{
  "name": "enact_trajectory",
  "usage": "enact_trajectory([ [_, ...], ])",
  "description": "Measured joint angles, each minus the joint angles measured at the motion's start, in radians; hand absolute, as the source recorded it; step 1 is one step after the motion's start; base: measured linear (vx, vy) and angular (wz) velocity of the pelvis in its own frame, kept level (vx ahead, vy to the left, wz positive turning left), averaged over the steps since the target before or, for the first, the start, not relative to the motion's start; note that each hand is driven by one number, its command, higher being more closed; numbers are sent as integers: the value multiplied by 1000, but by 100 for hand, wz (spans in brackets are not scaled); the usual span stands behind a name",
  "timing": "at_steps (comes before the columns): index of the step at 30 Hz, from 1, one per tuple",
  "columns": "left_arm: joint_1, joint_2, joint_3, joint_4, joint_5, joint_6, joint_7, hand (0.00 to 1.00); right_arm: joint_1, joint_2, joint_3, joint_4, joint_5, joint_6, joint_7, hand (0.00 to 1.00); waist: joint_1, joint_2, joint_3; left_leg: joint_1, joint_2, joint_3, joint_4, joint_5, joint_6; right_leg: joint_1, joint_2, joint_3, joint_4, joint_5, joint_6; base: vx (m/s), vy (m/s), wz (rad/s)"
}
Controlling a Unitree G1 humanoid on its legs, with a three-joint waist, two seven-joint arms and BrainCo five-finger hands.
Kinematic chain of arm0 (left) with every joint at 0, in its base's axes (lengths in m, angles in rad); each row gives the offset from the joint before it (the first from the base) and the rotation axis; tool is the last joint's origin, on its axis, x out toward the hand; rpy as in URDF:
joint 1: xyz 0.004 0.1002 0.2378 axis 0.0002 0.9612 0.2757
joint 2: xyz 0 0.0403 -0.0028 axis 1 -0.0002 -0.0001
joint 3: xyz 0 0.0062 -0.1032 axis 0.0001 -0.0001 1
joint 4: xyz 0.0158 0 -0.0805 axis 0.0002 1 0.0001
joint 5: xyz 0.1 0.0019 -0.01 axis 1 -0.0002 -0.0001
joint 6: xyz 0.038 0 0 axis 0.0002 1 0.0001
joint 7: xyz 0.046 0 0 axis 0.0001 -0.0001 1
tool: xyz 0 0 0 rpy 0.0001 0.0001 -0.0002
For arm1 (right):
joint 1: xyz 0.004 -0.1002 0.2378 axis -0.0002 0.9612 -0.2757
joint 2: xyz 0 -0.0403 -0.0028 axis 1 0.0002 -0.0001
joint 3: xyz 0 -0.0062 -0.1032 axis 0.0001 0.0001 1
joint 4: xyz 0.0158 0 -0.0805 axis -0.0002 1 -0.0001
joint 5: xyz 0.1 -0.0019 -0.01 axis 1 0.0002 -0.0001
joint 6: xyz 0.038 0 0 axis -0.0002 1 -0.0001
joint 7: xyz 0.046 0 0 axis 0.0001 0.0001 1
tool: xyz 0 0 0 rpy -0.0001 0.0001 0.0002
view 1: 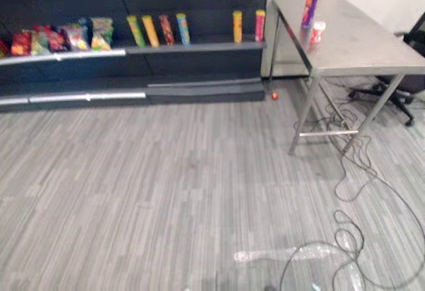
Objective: Put the gum and the chips on the shelf.
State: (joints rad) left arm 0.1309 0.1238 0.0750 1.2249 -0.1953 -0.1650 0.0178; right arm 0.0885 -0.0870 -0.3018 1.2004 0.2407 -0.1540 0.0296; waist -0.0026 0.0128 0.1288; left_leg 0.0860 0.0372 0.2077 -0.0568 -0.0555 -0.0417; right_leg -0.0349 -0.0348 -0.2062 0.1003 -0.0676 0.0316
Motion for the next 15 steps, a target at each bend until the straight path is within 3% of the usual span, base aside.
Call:
enact_trajectory([
  [3, -18, 6, 0, -5, -32, 0, 5, 0, -9, 8, 6, -15, 8, -2, 4, 0, 1, -10, 29, -34, 7, -3, 21, -1, -8, -30, 0, -11, 9, -13, -9, -111, -61, 8],
  [5, -18, 5, 0, -5, -52, 0, 4, 0, -5, 6, 6, -14, 28, -2, 5, 0, 0, -9, 34, -68, 22, 2, 88, -38, -30, -32, 2, -16, 24, -31, -32, -48, -85, 10],
  [7, -18, -2, 2, -13, -82, 0, 1, 0, 1, -9, 21, -15, 50, -5, 18, 0, 2, -5, 48, -144, 73, 16, 280, -130, -74, -29, 15, -20, 47, -54, -44, -2, -86, 8],
  [9, -23, -2, 2, -18, -118, 1, -11, 0, 5, -15, 45, -15, 56, -9, 25, 0, 2, 7, 62, -217, 96, 27, 449, -123, -63, -17, 11, -30, 63, -69, -52, 41, -54, 18],
  [10, -29, -1, 2, -37, -146, -1, -22, 0, 12, -18, 48, -14, 59, -11, 24, 0, 2, -11, 82, -265, 94, 23, 547, -115, -63, -5, -10, -35, 71, -80, -49, 41, 6, 25],
  [13, -25, -3, 1, -53, -156, -9, -24, 0, 15, -25, 51, -15, 74, -19, 17, 0, 5, 1, 86, -337, 85, 18, 520, -128, -61, 8, -54, -33, 76, -99, -27, 114, 89, 12],
  [15, -25, -6, 1, -53, -156, -16, -24, 0, 0, -23, 51, -16, 75, -27, 14, 0, 5, 9, 88, -364, 81, -13, 351, -62, -64, 10, -77, -19, 75, -111, -6, 162, 159, -10],
])
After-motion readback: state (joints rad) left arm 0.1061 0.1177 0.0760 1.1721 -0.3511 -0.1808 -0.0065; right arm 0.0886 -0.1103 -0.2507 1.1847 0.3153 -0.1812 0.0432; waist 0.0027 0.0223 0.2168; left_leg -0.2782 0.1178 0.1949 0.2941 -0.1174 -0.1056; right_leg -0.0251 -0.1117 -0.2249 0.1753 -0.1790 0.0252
